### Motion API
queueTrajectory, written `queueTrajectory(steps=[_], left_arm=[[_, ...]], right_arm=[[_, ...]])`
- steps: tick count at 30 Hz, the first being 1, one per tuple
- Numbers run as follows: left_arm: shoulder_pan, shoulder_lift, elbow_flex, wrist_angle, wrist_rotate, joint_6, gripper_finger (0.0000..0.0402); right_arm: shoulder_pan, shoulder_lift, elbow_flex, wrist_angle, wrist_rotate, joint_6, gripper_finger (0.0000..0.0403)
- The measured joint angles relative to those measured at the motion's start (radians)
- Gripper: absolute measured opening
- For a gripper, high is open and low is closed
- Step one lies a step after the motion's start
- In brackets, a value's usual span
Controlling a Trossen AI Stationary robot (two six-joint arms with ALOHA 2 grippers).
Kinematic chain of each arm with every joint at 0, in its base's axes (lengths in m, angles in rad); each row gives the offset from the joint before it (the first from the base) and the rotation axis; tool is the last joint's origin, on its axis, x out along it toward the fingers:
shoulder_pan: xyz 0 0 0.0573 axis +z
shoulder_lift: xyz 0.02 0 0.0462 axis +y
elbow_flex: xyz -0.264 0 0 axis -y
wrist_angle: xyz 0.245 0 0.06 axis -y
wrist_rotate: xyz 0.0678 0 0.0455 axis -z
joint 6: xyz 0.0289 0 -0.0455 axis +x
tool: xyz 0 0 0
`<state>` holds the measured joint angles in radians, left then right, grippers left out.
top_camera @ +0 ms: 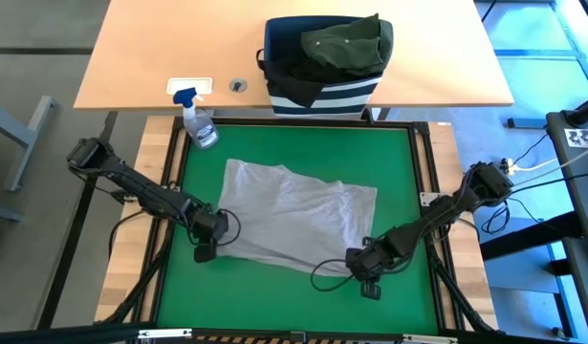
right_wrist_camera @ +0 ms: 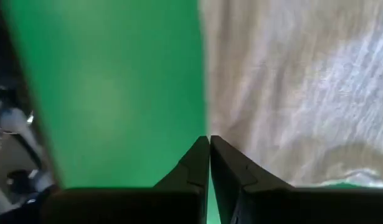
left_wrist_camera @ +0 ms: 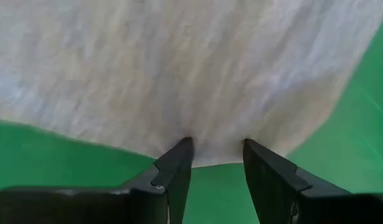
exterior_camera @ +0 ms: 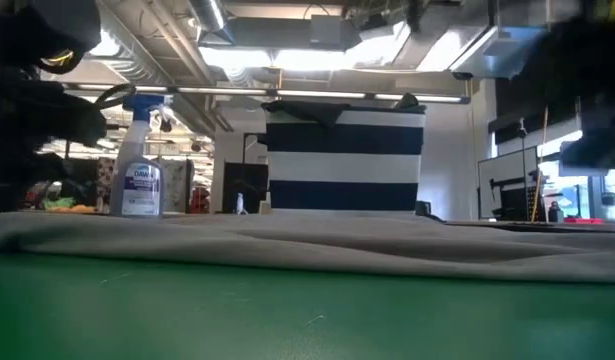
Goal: Fold Laundry from Bin
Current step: Fold the gray shirt
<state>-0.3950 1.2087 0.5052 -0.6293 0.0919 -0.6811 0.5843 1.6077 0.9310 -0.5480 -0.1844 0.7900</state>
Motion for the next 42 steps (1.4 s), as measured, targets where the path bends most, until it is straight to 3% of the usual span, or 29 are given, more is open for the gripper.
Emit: queueTrajectory(steps=[5,8,10,17,22,26,31,33,38,42], left_arm=[[-0.009,-0.019,0.117,0.050,0.028,0.012,0.0140],[-0.021,-0.019,0.128,0.089,-0.004,0.055,0.0140],[-0.030,-0.018,0.101,0.145,-0.040,0.046,0.0140],[-0.071,0.004,-0.053,0.170,0.000,-0.007,0.0141],[-0.070,-0.001,-0.094,0.169,0.091,-0.022,0.0141],[-0.069,0.000,-0.063,0.135,0.134,-0.023,0.0141],[-0.069,0.000,0.089,0.131,0.160,-0.009,0.0141],[-0.069,0.001,0.138,0.118,0.139,0.033,0.0141],[-0.055,0.000,0.221,0.078,-0.027,0.164,0.0141],[0.014,0.000,0.233,0.022,-0.109,0.193,0.0144]], right_arm=[[0.041,0.000,0.073,-0.033,0.169,-0.012,0.0017],[0.064,0.000,0.049,-0.036,0.311,0.024,0.0017],[0.067,0.006,0.016,-0.024,0.347,0.069,0.0017],[0.063,0.013,-0.082,-0.018,0.284,0.101,0.0017],[0.063,0.011,-0.090,-0.080,0.248,0.103,0.0017],[0.062,0.005,-0.090,-0.094,0.218,0.098,0.0017],[0.057,-0.028,-0.031,-0.118,0.220,0.097,0.0017],[0.057,-0.040,-0.008,-0.100,0.245,0.092,0.0017],[0.048,-0.042,0.001,-0.105,0.305,0.035,0.0017],[0.003,-0.042,0.001,-0.174,0.369,0.050,0.0017]])
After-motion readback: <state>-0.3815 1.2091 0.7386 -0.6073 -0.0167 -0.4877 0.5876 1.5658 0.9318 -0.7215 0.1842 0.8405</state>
